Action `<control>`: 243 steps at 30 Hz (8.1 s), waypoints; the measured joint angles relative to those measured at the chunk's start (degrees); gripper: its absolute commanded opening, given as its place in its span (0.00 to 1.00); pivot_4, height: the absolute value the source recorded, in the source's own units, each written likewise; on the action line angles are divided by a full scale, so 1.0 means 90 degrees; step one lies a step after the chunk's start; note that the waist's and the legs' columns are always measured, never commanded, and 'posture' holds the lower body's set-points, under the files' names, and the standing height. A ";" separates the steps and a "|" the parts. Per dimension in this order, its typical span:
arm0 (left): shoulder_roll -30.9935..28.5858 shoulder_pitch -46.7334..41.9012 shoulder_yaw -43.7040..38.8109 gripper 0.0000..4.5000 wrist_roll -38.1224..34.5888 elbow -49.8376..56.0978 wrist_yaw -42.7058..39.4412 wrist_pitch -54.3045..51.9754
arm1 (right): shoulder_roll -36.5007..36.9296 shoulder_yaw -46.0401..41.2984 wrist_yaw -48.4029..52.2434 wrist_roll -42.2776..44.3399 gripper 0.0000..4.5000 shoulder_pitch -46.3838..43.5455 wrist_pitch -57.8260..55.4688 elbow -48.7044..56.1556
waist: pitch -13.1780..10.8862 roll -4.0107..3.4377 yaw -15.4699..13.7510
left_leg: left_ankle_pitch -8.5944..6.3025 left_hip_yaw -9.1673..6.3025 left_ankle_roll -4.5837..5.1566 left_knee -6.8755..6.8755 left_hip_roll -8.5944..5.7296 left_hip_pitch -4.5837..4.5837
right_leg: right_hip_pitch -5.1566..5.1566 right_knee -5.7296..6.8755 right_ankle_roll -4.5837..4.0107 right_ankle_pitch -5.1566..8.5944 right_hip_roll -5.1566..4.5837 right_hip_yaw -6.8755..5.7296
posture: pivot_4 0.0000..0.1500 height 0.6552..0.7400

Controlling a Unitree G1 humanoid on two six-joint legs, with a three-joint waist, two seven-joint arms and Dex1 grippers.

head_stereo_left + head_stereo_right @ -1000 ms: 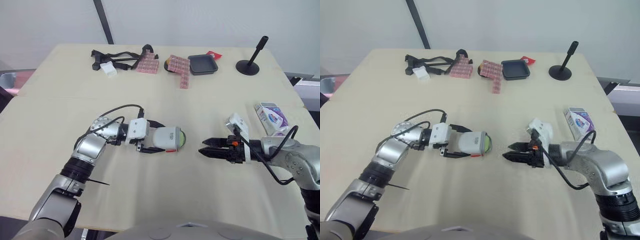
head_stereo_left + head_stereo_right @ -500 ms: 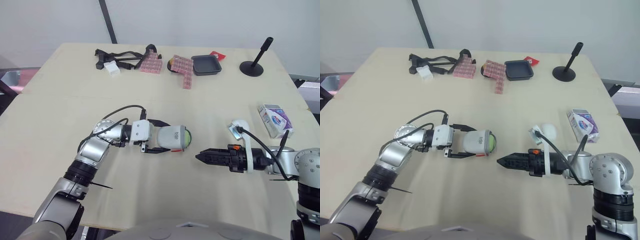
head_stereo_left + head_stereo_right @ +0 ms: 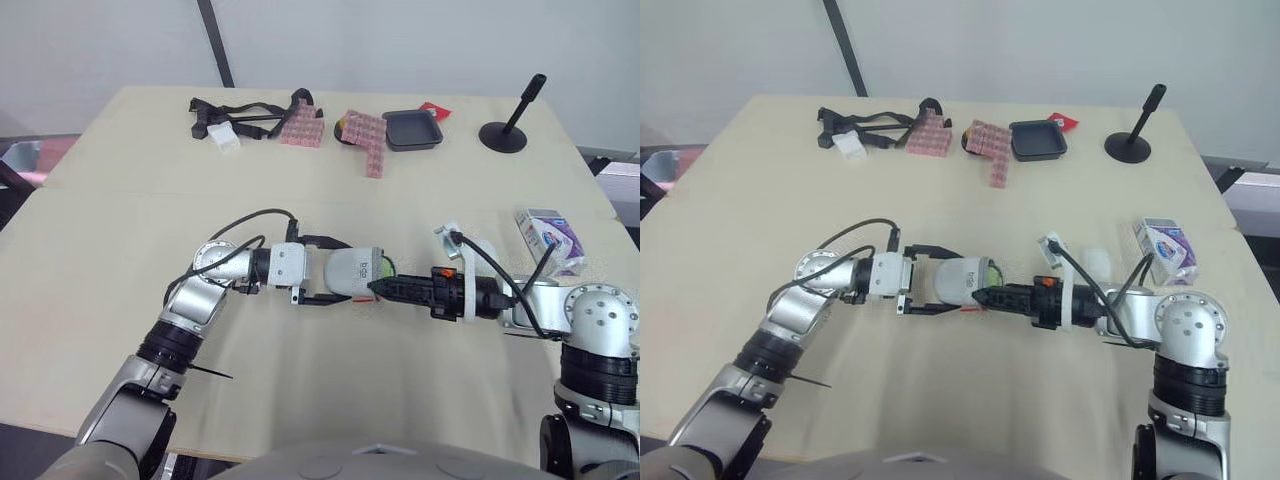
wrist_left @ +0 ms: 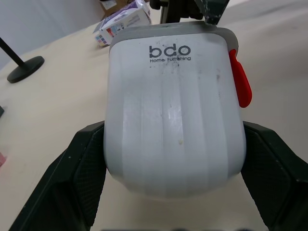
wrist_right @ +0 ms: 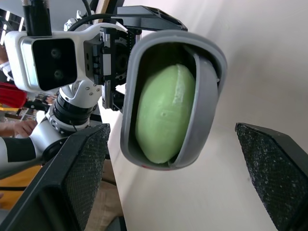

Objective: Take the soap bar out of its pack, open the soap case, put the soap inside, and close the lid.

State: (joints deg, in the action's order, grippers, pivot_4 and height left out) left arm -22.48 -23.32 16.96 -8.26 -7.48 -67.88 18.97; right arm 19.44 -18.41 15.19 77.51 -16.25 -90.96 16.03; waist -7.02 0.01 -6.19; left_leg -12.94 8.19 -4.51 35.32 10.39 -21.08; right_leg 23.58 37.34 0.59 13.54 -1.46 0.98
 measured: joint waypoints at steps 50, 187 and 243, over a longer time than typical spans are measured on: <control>0.0078 -0.0094 0.0066 0.94 0.0244 -0.0069 0.0260 0.0050 | 0.1211 0.1878 -0.1462 0.2104 0.46 0.0172 0.2419 -0.0294 | -0.0001 0.0002 0.0013 | -0.0002 -0.0009 -0.0011 -0.0003 -0.0005 -0.0013 | 0.0000 -0.0012 0.0004 -0.0001 0.0006 -0.0006 | 1.00 1.00; 0.0615 -0.0721 0.0401 0.42 -0.0684 0.0429 -0.0014 -0.3398 | 0.3382 0.4961 0.4698 -0.5670 1.00 -0.2647 0.2581 0.1564 | -0.0017 0.0001 -0.0072 | -0.0011 -0.0047 -0.0020 0.0053 0.0010 -0.0039 | -0.0008 0.0037 0.0003 -0.0002 0.0035 0.0003 | 1.00 1.00; 0.0415 0.0639 -0.0295 0.42 -0.1363 0.0037 -0.0662 -0.1955 | 0.1295 0.2237 0.4431 -0.6211 1.00 0.2785 0.9859 0.0058 | -0.0010 0.0001 0.0249 | -0.0024 -0.0040 0.0060 0.0055 0.0017 -0.0035 | 0.0000 0.0022 -0.0001 0.0001 -0.0004 -0.0005 | 1.00 1.00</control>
State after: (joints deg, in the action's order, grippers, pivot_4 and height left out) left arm -18.74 -17.57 14.30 -20.53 -7.15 -73.84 1.38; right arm 31.10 1.72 55.07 21.61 8.81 -2.22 16.55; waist -7.11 0.02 -3.95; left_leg -13.16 7.82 -3.97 35.81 10.55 -21.40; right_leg 23.58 37.54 0.59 13.54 -1.50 0.93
